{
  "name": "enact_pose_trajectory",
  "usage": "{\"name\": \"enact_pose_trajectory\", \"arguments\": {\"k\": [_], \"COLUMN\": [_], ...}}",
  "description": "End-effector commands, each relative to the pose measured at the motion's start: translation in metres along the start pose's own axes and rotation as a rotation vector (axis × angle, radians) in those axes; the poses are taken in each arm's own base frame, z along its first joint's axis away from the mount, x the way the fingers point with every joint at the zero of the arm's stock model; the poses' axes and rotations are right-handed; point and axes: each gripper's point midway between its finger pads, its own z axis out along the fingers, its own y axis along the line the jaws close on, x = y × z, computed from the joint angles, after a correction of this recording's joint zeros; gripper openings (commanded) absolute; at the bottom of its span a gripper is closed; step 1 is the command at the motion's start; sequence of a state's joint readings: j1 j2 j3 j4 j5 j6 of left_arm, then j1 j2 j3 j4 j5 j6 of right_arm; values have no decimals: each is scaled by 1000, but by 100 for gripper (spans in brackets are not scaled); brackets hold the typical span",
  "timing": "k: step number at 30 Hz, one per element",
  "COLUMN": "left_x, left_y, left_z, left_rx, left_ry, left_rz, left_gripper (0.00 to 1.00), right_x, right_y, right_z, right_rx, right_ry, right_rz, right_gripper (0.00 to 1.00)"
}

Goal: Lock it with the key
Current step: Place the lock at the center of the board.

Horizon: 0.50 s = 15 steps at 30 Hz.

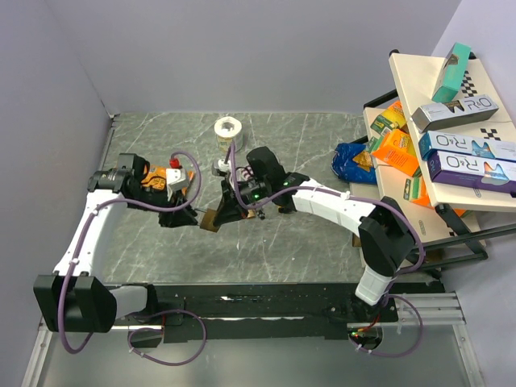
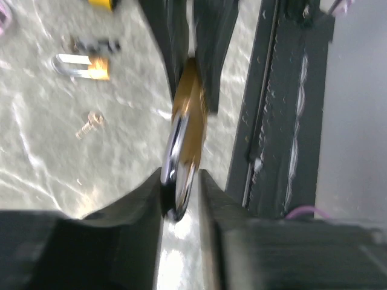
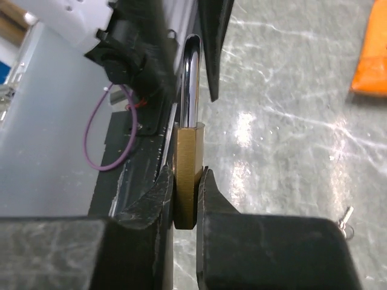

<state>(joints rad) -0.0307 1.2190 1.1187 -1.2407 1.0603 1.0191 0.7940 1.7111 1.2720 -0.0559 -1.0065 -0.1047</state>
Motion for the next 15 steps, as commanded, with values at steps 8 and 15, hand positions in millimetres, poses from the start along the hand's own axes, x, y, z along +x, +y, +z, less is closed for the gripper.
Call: {"name": "enact_pose_trajectory", "arguments": {"k": [8,15], "left_x": [-79,-101], "left_y": [64,85], "left_z": [-59,-66], "left_rx": [-390,-378], "left_ry": [-364,-601], "left_rz": [-213,-880], "left_gripper": [96,96], "right_x": [-52,-77], "right_y": [-49,-78], "right_z": [-32,-49], "right_rx": [227,389], "right_ry": [-244,-386], "right_rz": [243,354], "right_gripper": [0,0]}}
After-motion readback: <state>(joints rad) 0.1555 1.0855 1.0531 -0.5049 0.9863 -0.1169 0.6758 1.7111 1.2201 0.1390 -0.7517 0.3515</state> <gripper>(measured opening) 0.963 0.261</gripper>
